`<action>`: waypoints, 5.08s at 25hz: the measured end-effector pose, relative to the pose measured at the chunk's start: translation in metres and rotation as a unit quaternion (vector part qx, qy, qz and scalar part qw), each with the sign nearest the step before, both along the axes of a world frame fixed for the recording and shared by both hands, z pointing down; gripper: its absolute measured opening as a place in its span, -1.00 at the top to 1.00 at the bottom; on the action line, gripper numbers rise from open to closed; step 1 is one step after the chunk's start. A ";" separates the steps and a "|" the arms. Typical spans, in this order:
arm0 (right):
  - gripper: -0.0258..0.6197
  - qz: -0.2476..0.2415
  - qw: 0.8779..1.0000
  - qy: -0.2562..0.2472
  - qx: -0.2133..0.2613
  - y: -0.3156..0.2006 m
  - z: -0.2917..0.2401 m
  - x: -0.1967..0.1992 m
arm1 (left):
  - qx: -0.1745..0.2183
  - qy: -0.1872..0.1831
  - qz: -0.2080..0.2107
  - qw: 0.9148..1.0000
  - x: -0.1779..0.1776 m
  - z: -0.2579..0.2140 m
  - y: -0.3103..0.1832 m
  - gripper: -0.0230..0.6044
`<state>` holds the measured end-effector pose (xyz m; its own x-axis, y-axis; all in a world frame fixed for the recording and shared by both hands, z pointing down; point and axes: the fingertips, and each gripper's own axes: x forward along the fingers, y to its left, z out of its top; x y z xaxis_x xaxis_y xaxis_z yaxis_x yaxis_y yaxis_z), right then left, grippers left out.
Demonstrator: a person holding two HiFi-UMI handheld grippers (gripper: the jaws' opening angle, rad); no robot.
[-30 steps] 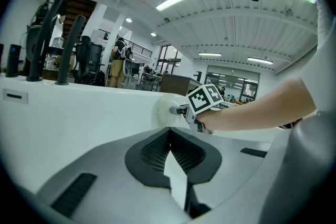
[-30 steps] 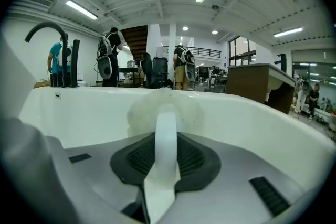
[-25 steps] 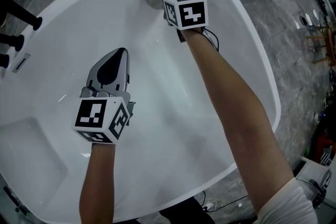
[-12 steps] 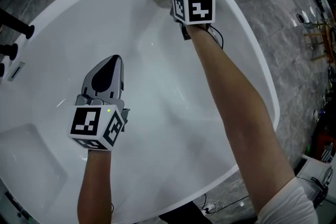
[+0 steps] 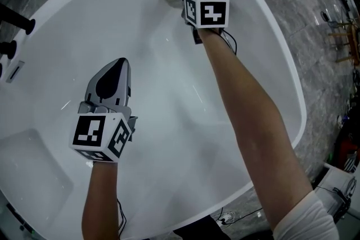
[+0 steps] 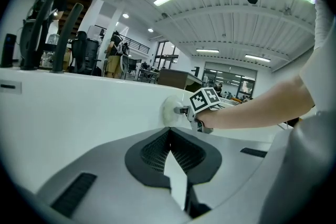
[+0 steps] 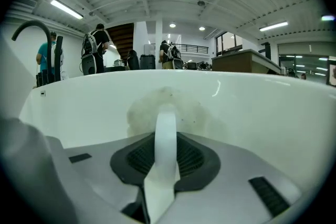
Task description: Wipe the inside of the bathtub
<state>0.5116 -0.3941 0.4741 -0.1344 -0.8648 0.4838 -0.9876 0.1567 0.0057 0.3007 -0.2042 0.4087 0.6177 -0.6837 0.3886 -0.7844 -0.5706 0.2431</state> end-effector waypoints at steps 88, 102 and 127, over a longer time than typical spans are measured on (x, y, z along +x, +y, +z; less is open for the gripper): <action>0.62 -0.081 0.996 -0.039 -0.029 0.106 0.034 -0.461 | -0.031 -0.006 -0.126 0.992 -0.434 -0.015 0.125 0.89; 0.62 -0.090 0.993 -0.074 -0.028 0.135 0.037 -0.585 | -0.035 0.003 -0.168 0.985 -0.534 -0.011 0.140 0.89; 0.62 -0.172 0.981 -0.081 -0.036 0.187 0.030 -0.838 | -0.045 -0.016 -0.207 0.977 -0.727 0.019 0.144 0.89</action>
<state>-0.3262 -0.2075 0.5040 -0.4919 -0.7193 0.4907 -0.8636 0.4749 -0.1696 -0.4265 -0.0601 0.4278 0.2824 -0.8348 0.4725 -0.9513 -0.1805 0.2498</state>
